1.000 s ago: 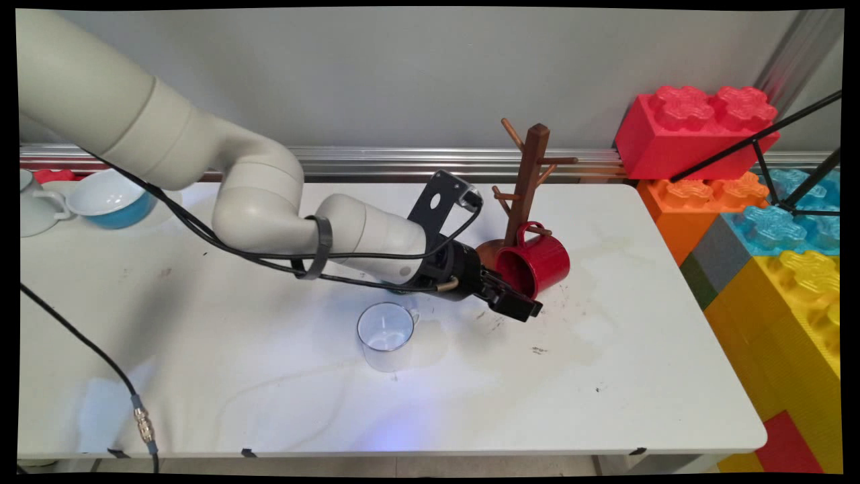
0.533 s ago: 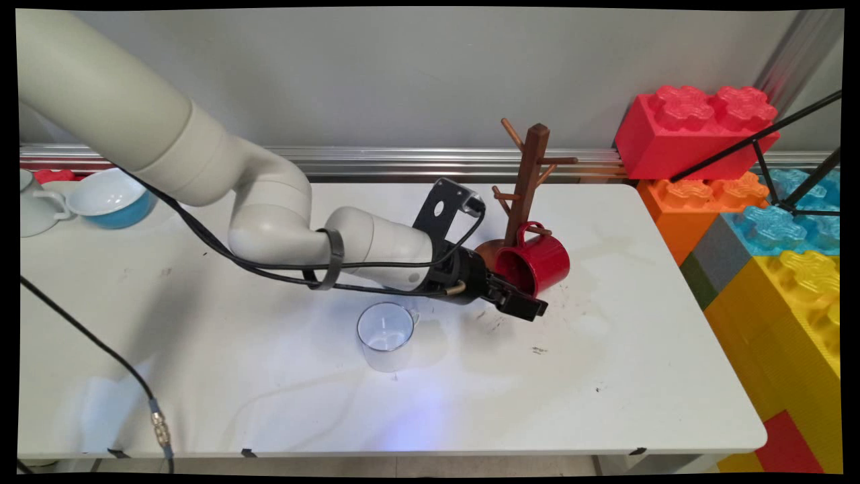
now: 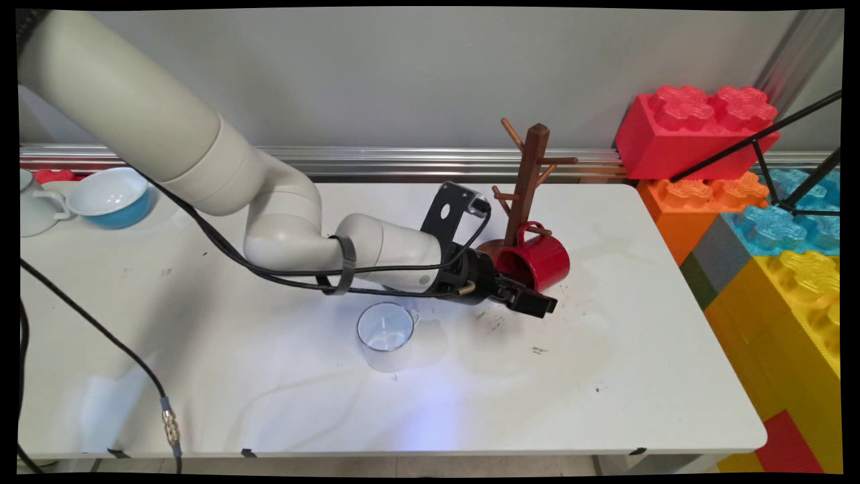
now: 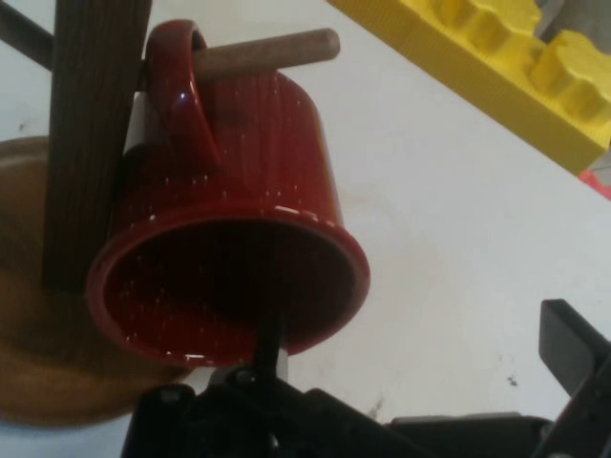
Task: Pick up the red mug from the rack
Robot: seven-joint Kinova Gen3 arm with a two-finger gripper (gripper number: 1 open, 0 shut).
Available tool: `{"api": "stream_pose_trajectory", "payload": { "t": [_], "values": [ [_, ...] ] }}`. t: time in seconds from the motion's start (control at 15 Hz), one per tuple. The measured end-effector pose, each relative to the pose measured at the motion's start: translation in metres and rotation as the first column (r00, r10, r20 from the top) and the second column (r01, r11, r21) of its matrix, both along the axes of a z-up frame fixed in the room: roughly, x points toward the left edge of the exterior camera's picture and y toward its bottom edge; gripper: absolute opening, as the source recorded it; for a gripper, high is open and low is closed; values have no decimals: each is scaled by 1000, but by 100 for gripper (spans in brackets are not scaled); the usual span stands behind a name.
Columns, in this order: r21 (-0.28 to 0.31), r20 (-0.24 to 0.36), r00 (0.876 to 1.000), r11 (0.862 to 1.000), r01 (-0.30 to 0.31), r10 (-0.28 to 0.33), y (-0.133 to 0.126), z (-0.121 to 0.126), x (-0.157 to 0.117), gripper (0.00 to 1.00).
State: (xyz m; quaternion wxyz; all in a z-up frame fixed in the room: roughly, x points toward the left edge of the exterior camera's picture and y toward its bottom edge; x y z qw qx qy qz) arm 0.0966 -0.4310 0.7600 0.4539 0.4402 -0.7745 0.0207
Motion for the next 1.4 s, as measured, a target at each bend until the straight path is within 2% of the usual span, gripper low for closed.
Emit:
{"api": "stream_pose_trajectory", "payload": {
  "t": [0.53,1.0,1.4],
  "values": [
    [7,-33,999,999,-38,39,-8,-10,-7,100],
    [39,-90,992,996,-85,88,-14,-15,-14,100],
    [52,-114,987,993,-108,113,-14,-14,-15,100]
  ]
}}
